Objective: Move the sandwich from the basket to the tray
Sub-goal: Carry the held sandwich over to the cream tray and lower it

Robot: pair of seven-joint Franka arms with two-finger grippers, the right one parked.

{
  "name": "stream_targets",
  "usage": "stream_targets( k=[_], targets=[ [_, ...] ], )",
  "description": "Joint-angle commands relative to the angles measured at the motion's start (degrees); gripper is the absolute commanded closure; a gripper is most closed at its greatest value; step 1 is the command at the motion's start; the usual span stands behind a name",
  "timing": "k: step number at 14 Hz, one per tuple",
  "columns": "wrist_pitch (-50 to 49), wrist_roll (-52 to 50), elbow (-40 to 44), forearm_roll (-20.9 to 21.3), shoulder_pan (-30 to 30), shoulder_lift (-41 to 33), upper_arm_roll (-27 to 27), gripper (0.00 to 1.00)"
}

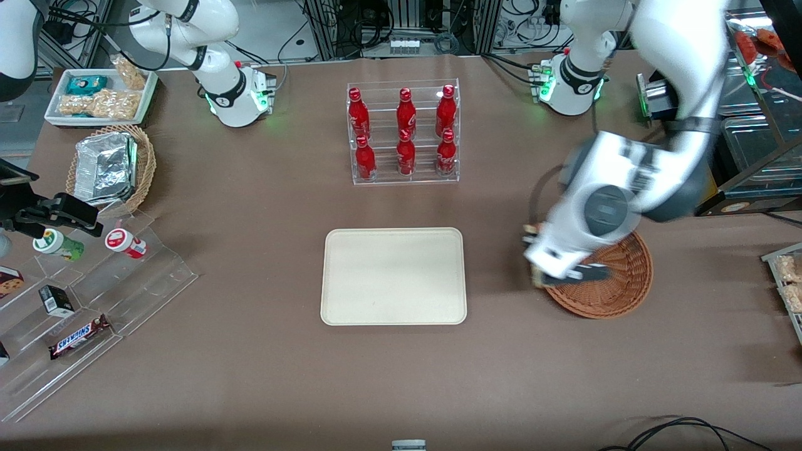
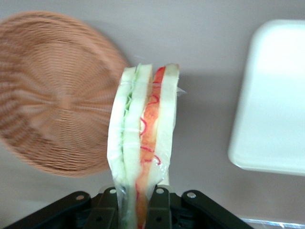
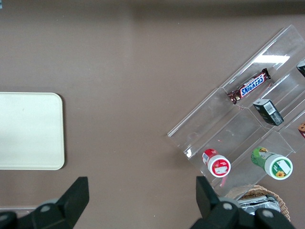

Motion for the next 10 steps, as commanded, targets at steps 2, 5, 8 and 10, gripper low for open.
stream_targets(
  k=[2,5,8,10],
  targets=[
    [-4.1,-3.0,11.7,1.5,-10.3,10.9,0.6,0.84],
    [-4.2,-5.3,19.7,1.6,-14.1,17.2,0.5,0.80],
    [-3.9,-8.7,27.2,5.5,-17.1,23.3,0.8,0.76],
    [-3.2,-12.6,32.4,5.9,-19.2,26.8,0.8,0.77]
  ],
)
